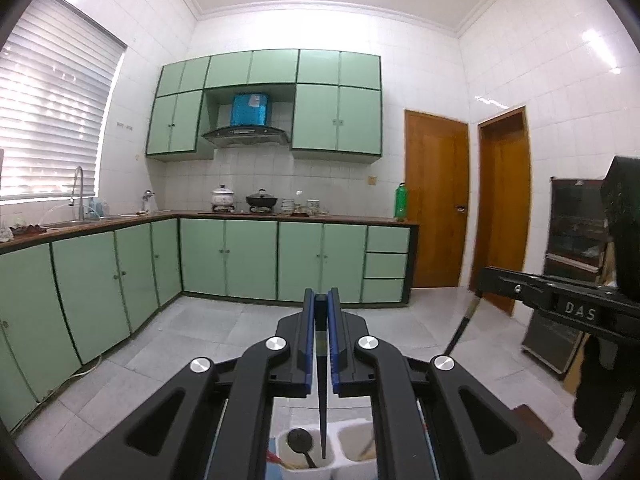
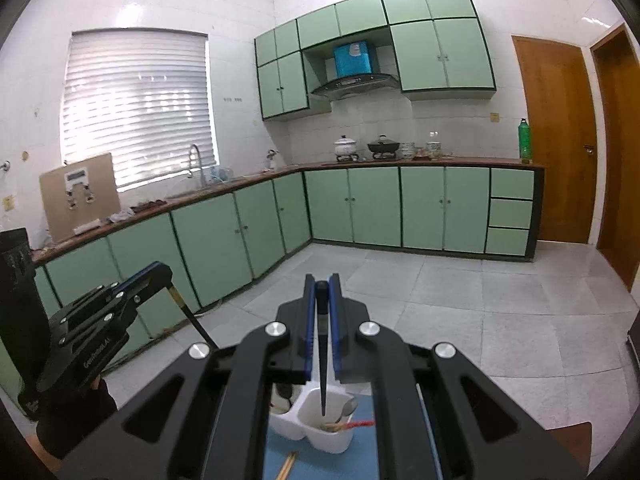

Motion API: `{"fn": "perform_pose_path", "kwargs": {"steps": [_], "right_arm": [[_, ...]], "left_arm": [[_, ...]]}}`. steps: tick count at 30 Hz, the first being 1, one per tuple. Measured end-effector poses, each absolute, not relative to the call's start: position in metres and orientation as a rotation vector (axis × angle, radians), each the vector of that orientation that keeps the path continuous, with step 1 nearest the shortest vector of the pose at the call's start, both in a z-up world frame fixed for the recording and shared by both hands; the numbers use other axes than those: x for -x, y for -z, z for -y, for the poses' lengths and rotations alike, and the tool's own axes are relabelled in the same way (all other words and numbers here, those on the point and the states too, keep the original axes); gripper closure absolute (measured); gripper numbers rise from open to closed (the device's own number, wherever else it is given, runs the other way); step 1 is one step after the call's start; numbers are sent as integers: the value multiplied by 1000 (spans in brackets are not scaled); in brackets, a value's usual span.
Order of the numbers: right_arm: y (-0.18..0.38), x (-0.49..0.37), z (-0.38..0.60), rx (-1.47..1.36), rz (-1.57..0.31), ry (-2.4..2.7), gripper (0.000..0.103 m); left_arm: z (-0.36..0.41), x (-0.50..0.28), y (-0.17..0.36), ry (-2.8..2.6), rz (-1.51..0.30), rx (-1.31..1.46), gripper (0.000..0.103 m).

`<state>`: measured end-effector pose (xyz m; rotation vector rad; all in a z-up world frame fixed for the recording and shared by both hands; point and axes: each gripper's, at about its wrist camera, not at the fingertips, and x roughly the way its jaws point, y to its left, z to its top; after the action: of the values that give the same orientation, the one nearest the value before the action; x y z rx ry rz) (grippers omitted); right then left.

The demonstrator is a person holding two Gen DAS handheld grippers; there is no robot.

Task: Organize utensils
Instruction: 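Lower the black chopsticks into the holder and open both tools, then withdraw both open tools back over the two wooden chopsticks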

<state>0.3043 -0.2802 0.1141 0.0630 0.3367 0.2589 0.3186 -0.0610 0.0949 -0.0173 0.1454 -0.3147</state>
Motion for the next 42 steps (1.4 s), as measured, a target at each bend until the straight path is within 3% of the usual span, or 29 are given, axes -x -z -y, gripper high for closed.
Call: {"fn": "perform_pose_path", "kwargs": {"steps": [7, 10, 12, 14, 16, 18, 19, 20, 23, 29, 42], "right_arm": [[-69, -338, 277, -73, -433, -254, 97], [-55, -346, 275, -78, -480, -263, 96], [-50, -346, 280, -103, -488, -266, 88], [-51, -339, 284, -119, -471, -244, 70], [-53, -330, 289, -128, -450, -225, 63], [-55, -319, 292, -133, -432, -203, 50], [-56, -313, 295, -135, -423, -189, 36], [-56, -304, 298, -136, -408, -169, 30], [-52, -281, 304, -115, -393, -142, 18], [-12, -231, 313, -142, -436, -120, 9], [140, -158, 274, -132, -719, -40, 7]], "left_arm": [[67, -359, -46, 318, -268, 30, 97], [63, -364, -32, 319, -314, 35, 90], [61, -364, -30, 319, -318, 37, 78], [58, -359, -30, 321, -316, 39, 74], [55, -352, -32, 320, -315, 34, 68], [53, -341, -33, 320, -313, 34, 54], [51, -334, -33, 320, -312, 36, 51], [50, -332, -33, 319, -314, 36, 48], [45, -309, -25, 325, -335, 39, 40], [33, -264, 17, 285, -415, 31, 23], [7, -210, 150, 176, -722, -3, 20]]}}
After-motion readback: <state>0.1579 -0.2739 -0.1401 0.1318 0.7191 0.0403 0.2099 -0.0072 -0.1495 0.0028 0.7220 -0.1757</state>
